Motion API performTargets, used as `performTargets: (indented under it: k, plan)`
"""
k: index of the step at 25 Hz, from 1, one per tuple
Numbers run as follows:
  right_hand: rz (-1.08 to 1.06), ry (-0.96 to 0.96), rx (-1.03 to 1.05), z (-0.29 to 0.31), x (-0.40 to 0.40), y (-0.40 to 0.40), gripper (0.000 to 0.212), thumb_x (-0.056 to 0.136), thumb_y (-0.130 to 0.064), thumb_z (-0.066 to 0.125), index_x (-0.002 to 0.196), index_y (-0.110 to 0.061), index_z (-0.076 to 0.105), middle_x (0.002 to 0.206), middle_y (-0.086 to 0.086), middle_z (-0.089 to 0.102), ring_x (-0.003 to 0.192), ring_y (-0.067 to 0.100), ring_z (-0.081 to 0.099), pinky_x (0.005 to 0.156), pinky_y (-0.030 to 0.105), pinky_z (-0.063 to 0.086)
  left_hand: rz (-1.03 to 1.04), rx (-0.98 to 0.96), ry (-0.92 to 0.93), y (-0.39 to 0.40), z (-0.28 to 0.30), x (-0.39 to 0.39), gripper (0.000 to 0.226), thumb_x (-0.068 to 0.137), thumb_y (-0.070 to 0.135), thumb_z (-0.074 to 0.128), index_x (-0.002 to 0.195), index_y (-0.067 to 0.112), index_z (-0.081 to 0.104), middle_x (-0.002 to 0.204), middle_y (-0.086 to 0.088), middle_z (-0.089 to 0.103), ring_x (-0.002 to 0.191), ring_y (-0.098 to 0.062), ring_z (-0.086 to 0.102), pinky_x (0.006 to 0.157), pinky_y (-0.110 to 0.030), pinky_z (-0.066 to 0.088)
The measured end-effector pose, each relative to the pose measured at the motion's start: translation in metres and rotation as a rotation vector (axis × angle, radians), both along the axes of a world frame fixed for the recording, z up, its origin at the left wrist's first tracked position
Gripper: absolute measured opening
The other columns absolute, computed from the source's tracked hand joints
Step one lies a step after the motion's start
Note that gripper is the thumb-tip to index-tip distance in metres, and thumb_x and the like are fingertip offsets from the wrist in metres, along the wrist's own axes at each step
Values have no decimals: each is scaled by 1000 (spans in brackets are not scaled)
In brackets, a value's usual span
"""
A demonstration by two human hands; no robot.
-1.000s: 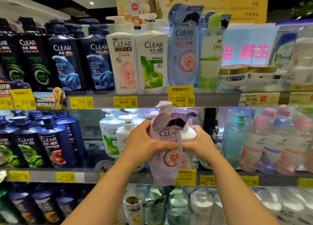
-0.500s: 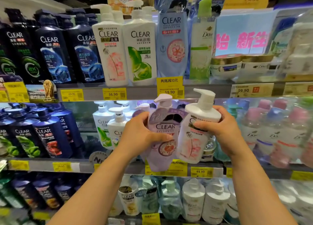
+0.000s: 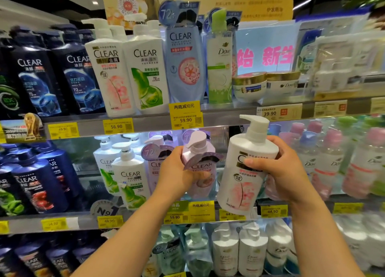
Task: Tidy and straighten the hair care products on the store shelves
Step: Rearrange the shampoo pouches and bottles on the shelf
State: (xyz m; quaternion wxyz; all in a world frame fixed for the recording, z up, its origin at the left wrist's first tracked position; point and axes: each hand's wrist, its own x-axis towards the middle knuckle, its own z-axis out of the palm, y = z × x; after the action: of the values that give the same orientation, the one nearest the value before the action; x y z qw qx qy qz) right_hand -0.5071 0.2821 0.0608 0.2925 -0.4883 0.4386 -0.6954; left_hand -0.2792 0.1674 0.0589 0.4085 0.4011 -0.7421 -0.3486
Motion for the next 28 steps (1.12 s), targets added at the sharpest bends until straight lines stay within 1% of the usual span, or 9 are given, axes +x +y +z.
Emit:
performTargets:
  k: [2, 5, 8, 11, 15, 18, 21, 25, 28]
  plan:
    - [8, 17, -11, 3, -1, 5, 72, 38, -41, 101, 104, -35, 70, 106, 8, 76, 97, 30, 74, 74, 44, 61, 37, 19, -11, -2, -9, -7, 67, 54, 32, 94, 108, 33, 55, 101, 11, 67, 93, -11, 62, 76, -35, 53]
    - [7, 33, -14, 3, -4, 8, 68, 42, -33, 99, 103, -34, 70, 104, 7, 77, 95, 28, 75, 72, 39, 62, 91, 27, -56, -4, -16, -14, 61, 55, 36, 94, 98, 37, 50, 94, 15, 63, 89, -13, 61, 69, -33, 50]
    - [-1, 23, -9, 2, -4, 7, 64, 44, -28, 96, 103, -31, 70, 104, 9, 76, 95, 31, 75, 75, 46, 62, 131, 2, -90, -6, -20, -16, 66, 57, 38, 92, 104, 36, 45, 95, 17, 62, 90, -17, 62, 76, -38, 51]
    - [-15, 6, -8, 2, -2, 2, 64, 44, -28, 96, 102, -32, 70, 105, 9, 76, 96, 31, 75, 77, 50, 61, 128, 23, -94, -8, -23, -14, 76, 61, 33, 91, 110, 45, 34, 99, 14, 65, 84, -19, 65, 79, -44, 53]
    - [-39, 16, -2, -1, -1, -6, 62, 43, -31, 96, 99, -34, 70, 103, 4, 76, 92, 24, 76, 70, 37, 62, 153, -57, -217, -5, -25, -16, 80, 67, 40, 87, 122, 45, 30, 85, 7, 65, 70, -18, 62, 65, -39, 53]
    - [-36, 29, 22, -2, 2, -11, 59, 43, -32, 96, 95, -37, 70, 99, -2, 77, 87, 18, 76, 64, 26, 60, 171, -180, -255, -7, -19, -15, 72, 70, 44, 84, 128, 40, 42, 101, 9, 61, 88, -15, 56, 67, -31, 44]
    - [-32, 21, 47, -3, 5, -17, 56, 42, -34, 95, 91, -40, 69, 97, -5, 77, 85, 15, 76, 62, 23, 59, 176, -295, -275, -12, -13, -16, 58, 74, 37, 82, 125, 30, 54, 116, 9, 60, 103, -14, 56, 75, -27, 42]
    - [-29, 38, 71, -2, 9, -29, 66, 45, -31, 94, 105, -26, 67, 98, -2, 77, 85, 17, 76, 63, 24, 59, 221, -404, -403, -11, -19, -18, 57, 86, 21, 71, 136, 18, 46, 135, 6, 51, 120, -18, 52, 82, -26, 43]
    - [-24, 39, 81, 3, 14, -36, 70, 44, -33, 94, 107, -22, 66, 97, -2, 78, 84, 16, 76, 62, 23, 59, 226, -373, -451, -14, -19, -17, 60, 92, 22, 65, 146, 16, 39, 149, 1, 43, 134, -20, 43, 99, -33, 42]
